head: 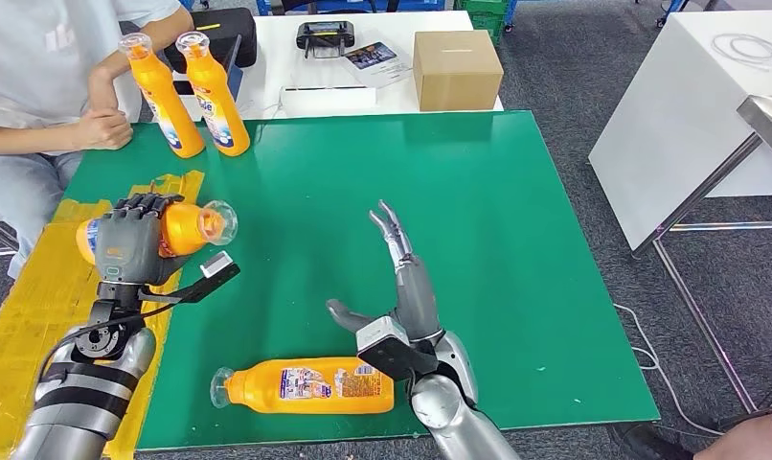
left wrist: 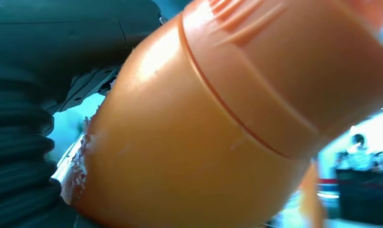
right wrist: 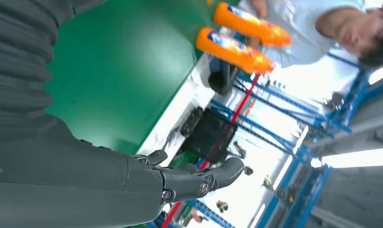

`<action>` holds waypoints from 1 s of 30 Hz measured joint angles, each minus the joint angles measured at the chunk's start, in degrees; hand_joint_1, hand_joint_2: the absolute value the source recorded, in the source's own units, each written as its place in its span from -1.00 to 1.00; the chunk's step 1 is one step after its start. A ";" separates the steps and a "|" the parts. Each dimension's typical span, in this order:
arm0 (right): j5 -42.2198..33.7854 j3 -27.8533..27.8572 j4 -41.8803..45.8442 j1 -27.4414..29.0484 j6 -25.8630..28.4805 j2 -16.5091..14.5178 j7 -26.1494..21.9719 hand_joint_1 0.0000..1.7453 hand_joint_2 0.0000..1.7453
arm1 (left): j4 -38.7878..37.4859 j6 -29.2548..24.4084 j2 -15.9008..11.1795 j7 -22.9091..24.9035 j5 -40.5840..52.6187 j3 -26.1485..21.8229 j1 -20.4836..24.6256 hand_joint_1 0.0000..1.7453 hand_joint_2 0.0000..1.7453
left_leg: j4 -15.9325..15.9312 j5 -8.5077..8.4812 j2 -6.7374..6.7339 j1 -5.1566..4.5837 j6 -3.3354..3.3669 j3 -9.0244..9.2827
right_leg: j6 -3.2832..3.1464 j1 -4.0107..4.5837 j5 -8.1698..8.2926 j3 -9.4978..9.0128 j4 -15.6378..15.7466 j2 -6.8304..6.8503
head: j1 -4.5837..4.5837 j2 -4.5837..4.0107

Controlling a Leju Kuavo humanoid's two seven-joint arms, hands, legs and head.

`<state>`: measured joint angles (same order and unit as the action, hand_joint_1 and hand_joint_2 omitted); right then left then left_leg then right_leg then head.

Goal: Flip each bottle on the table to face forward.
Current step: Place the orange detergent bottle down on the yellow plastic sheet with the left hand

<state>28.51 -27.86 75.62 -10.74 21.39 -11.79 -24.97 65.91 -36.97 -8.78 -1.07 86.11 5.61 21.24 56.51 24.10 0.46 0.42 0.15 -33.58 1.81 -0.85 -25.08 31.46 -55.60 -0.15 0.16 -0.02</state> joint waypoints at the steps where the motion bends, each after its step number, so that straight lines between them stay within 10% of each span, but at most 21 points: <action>1: -0.36 0.27 0.75 0.22 0.01 0.20 -0.03 -1.00 1.00 | -1.79 -0.24 -0.85 1.65 1.99 -0.06 0.32 1.00 1.00 | 0.00 0.00 -0.04 0.00 0.00 0.00 | 0.00 0.00 0.00 0.02 0.00 -0.03 | 0.01 0.00; 16: -1.57 1.50 4.21 1.06 -0.10 1.30 -0.25 -1.00 1.00 | -14.47 -0.84 -6.06 7.03 3.80 1.26 2.80 1.00 1.00 | 0.00 0.00 -0.10 0.03 -0.01 -0.02 | 0.00 0.04 0.00 0.04 0.00 -0.05 | 0.00 0.00; 30: -3.92 1.39 4.31 0.20 -0.44 1.90 -1.71 -1.00 1.00 | -29.01 -2.92 -9.84 2.42 2.96 4.48 5.82 1.00 1.00 | 0.00 -0.01 -0.07 0.05 -0.02 -0.03 | 0.00 0.04 0.00 0.04 -0.01 -0.04 | -0.01 0.00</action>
<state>24.59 -26.47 79.93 -10.54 20.95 -9.88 -26.68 36.90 -39.89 -18.62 1.35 89.07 10.08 27.06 56.50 24.09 0.40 0.47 0.13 -33.61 1.80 -0.80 -25.08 31.50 -55.61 -0.19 0.15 -0.02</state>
